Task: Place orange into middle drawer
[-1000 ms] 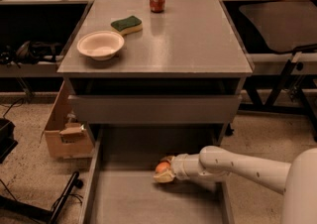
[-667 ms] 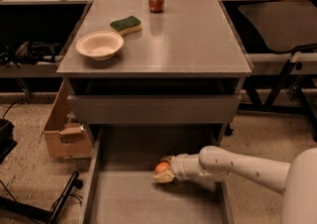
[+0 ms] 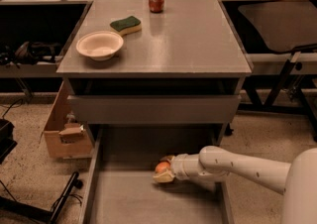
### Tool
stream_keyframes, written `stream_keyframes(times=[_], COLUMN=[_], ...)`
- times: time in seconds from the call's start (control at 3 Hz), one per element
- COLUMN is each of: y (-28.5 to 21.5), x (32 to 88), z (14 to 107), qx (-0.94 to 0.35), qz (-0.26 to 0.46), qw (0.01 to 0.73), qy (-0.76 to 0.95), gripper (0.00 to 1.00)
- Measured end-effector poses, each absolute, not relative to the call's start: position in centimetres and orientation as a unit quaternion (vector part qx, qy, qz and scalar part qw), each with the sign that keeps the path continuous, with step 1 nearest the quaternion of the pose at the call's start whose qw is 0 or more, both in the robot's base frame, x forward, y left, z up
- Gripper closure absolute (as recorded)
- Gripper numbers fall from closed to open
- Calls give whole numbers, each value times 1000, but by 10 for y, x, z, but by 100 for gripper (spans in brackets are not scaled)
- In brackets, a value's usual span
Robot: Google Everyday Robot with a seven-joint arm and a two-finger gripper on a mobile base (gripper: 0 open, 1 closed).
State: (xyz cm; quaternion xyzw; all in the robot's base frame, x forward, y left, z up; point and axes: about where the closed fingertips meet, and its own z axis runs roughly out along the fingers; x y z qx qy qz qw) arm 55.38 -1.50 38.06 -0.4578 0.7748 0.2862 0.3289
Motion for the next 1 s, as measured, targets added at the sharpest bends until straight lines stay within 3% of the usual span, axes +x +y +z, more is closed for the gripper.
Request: stream_keyframes(times=[0.33, 1.0], y=[-15, -18], x=[554, 548], z=[381, 396], qx=[-458, -456], qz=[286, 293], qw=[329, 298], qy=[775, 785], gripper=[1, 0])
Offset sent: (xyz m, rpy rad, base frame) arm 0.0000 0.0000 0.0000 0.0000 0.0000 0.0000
